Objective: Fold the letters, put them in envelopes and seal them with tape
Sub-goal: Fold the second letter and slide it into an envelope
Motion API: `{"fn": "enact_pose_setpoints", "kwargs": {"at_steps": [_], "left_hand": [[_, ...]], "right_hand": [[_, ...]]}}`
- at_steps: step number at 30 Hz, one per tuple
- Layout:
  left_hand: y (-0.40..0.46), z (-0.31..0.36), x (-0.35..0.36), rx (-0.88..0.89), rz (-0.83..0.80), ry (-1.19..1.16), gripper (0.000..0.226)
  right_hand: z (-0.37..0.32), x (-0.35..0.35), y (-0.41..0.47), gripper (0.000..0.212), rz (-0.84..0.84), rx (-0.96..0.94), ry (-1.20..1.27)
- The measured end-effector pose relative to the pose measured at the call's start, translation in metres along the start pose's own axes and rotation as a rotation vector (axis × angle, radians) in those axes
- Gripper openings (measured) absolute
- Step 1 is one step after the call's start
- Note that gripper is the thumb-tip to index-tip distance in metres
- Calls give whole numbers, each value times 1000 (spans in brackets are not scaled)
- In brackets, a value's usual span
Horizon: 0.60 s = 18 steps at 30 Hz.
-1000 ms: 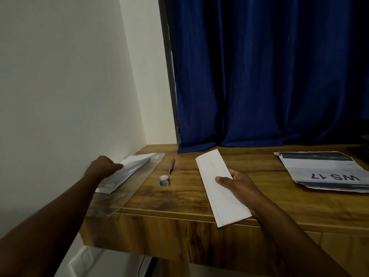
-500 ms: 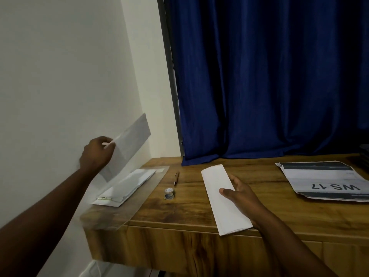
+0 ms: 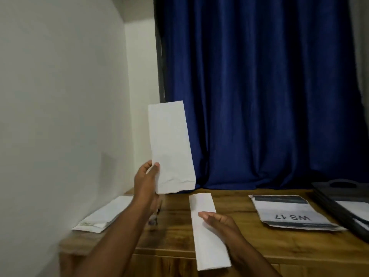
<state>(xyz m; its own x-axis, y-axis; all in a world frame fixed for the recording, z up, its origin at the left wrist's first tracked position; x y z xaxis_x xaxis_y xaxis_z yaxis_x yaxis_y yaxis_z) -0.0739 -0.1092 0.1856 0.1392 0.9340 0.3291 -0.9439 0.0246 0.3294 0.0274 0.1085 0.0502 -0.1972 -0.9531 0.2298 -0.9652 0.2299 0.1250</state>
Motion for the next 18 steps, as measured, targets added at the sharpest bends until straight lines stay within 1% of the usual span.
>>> {"fn": "enact_pose_setpoints", "kwargs": {"at_steps": [2, 3, 5, 6, 8, 10, 12, 13, 14, 15, 16, 17, 18], "left_hand": [[-22, -36, 25, -116, -1, -67, 26], [-33, -51, 35, -160, 5, -82, 25], [-55, -83, 55, -243, 6, -149, 24], [-65, -100, 66, -287, -13, -185, 23], [-84, -131, 87, -365, -83, -217, 21], [-103, -158, 101, -473, -160, -153, 20], [-122, -177, 105, -605, -264, -13, 23], [-132, -184, 103, -667, -342, 76, 28], [-140, -189, 101, -711, -452, 195, 35], [-149, -192, 98, -726, -599, 351, 42], [-156, -191, 94, -706, -759, 533, 49], [-160, -189, 91, -646, -897, 701, 53], [-161, -183, 91, -541, -987, 827, 52]], "right_hand": [[-9, -6, -13, 40, -9, -25, -7], [-15, -9, -19, 37, 1, -44, -13], [-26, -23, -26, 24, 59, -64, -23], [-31, -33, -28, 20, 96, -68, -39], [-39, -52, -29, 22, 141, -80, -82], [-39, -75, -31, 20, 194, -49, -136], [-33, -99, -33, 10, 245, 10, -195], [-30, -110, -35, 10, 267, 40, -237], [-27, -121, -36, 12, 288, 63, -283], [-24, -130, -37, 13, 308, 78, -315], [-21, -138, -36, 13, 323, 91, -330], [-20, -142, -36, 13, 333, 101, -335], [-18, -145, -35, 14, 340, 109, -340]]}}
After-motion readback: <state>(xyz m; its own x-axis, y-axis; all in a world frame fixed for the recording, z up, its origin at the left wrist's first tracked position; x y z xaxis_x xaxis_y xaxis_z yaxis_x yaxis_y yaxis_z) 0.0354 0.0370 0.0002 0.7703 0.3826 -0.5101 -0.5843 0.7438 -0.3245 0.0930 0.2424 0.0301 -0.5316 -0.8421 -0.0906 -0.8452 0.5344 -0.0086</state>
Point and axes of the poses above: each hand's wrist, its own y-axis towards the middle knuckle, its own x-axis out of the palm, z = x × y, the point moved 10 cm from there along y, towards the middle knuckle, and after that the axes turned 8 degrees about y, right-handed, at the moved point
